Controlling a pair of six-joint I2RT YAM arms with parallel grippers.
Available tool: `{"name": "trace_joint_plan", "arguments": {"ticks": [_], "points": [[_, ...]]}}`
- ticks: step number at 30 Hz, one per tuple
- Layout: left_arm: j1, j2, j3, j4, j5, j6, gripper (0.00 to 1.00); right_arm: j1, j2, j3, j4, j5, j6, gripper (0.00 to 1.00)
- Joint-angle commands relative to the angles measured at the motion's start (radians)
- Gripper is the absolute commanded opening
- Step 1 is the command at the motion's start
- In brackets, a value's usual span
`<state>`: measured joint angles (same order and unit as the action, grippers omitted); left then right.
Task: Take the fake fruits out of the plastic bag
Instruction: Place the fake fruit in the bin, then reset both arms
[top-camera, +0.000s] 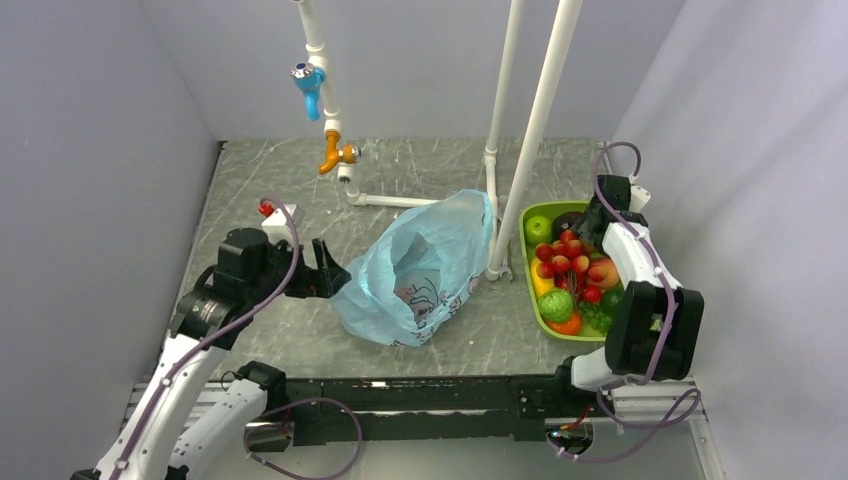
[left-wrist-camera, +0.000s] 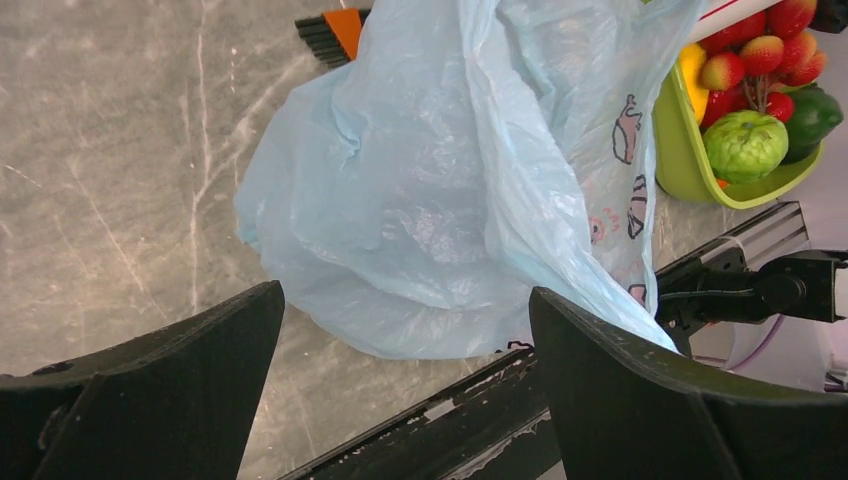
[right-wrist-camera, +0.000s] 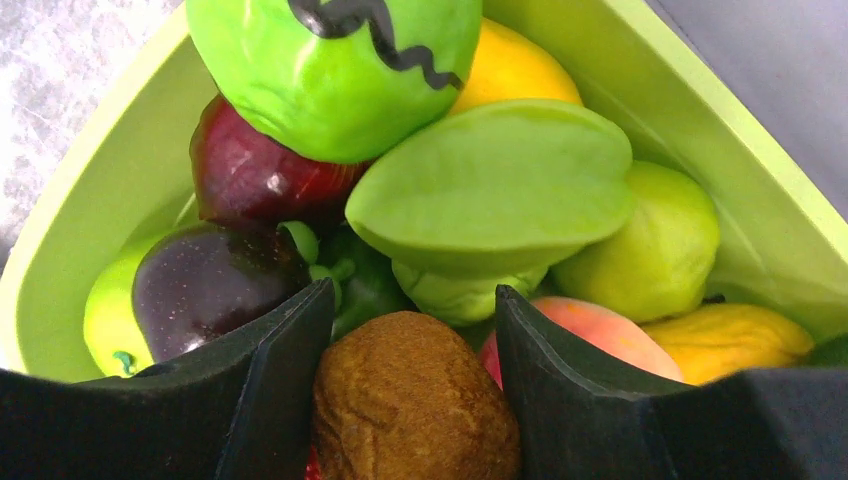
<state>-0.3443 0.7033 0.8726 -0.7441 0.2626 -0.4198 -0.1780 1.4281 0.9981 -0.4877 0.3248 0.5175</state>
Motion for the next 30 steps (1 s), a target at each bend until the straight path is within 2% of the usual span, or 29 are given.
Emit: {"name": "trace_joint_plan", "arguments": {"ticks": [1,4,6,9,12,18,24,28,30], "points": [[-0.005,-0.064,0.057,-0.026,-0.041,0.031,1.0,-0.006,0.03,0.028,0.063,-0.032,-0.055,0.41],[-0.005,-0.095,0.067,-0.031,-0.066,0.03,0.99,-0.007,0.023,0.021,0.046,-0.047,-0.061,0.6],[-0.005,-0.113,0.072,-0.025,-0.076,0.03,0.99,-0.006,0.0,0.02,0.021,-0.028,-0.063,0.8],[-0.005,-0.126,0.086,-0.014,-0.082,0.03,0.99,-0.006,-0.063,0.015,-0.023,0.001,-0.068,0.93],[-0.005,-0.126,0.109,-0.01,-0.083,0.032,0.99,-0.003,-0.16,0.012,-0.077,0.002,-0.072,0.98],[-0.005,-0.113,0.152,-0.004,-0.08,0.043,0.99,0.052,-0.393,0.058,-0.229,-0.021,-0.079,1.0],[-0.005,-0.131,0.243,-0.011,-0.125,0.064,0.99,0.205,-0.649,0.158,-0.305,-0.232,-0.092,1.0],[-0.005,-0.168,0.317,-0.024,-0.199,0.061,0.99,0.213,-0.772,0.238,-0.331,-0.408,-0.121,1.0],[-0.005,-0.192,0.339,-0.015,-0.227,0.058,1.0,0.212,-0.824,0.277,-0.343,-0.439,-0.131,1.0]]}}
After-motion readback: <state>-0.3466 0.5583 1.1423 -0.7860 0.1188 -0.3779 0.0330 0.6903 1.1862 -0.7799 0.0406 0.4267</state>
